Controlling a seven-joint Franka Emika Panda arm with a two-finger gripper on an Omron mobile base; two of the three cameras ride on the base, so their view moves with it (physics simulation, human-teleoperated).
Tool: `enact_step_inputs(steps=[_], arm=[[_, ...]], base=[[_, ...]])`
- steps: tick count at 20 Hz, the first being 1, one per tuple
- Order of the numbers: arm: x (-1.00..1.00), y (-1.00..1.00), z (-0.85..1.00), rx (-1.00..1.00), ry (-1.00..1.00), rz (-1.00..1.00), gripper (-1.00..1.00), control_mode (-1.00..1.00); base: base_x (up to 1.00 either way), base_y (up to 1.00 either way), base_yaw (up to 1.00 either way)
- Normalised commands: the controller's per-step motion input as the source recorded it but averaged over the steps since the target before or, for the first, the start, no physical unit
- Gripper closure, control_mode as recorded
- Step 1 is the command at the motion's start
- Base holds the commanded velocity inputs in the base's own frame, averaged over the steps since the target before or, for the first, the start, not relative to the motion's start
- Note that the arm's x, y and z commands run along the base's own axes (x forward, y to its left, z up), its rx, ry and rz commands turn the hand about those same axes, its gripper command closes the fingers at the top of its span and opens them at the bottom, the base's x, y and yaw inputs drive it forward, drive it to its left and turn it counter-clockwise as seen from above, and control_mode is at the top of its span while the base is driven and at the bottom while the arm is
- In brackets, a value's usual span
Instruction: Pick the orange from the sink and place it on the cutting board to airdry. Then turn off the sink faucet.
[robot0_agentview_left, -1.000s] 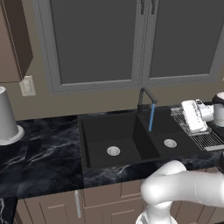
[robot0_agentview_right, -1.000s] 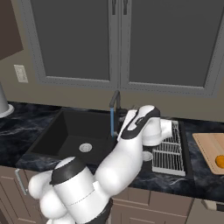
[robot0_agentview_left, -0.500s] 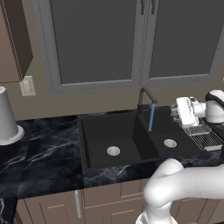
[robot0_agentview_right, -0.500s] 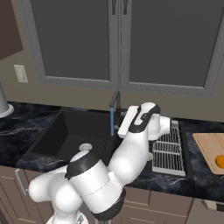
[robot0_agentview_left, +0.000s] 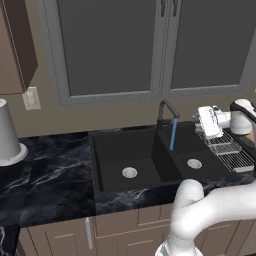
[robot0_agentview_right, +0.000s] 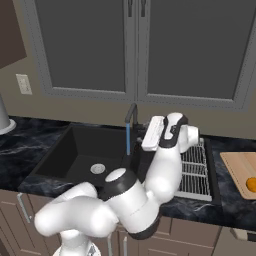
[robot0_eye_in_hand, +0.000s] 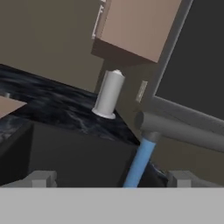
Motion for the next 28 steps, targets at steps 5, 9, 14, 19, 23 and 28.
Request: enact_step_inputs(steps=[5,9,14,19,23,28], arm=[[0.41,-0.02,-0.19,0.0,0.0,0.0,-1.0,-1.0],[0.38,0.0,-0.22,0.0,0.0,0.0,-1.0,-1.0],[0.41,-0.02,-0.22,0.0,0.01,0.0,-1.0,-1.0],[0.37,-0.09,-0.19,0.0,0.0,0.0,-1.0,-1.0],[0.43,-0.1,-0.09,0.0,0.0,0.0,-1.0,-1.0],[0.47,-0.06,-0.04,0.0,0.0,0.0,-1.0,-1.0]], base=[[0.0,0.0,0.0],[0.0,0.0,0.0],[0.0,0.0,0.0],[0.0,0.0,0.0],[0.0,0.0,0.0],[0.0,0.0,0.0]])
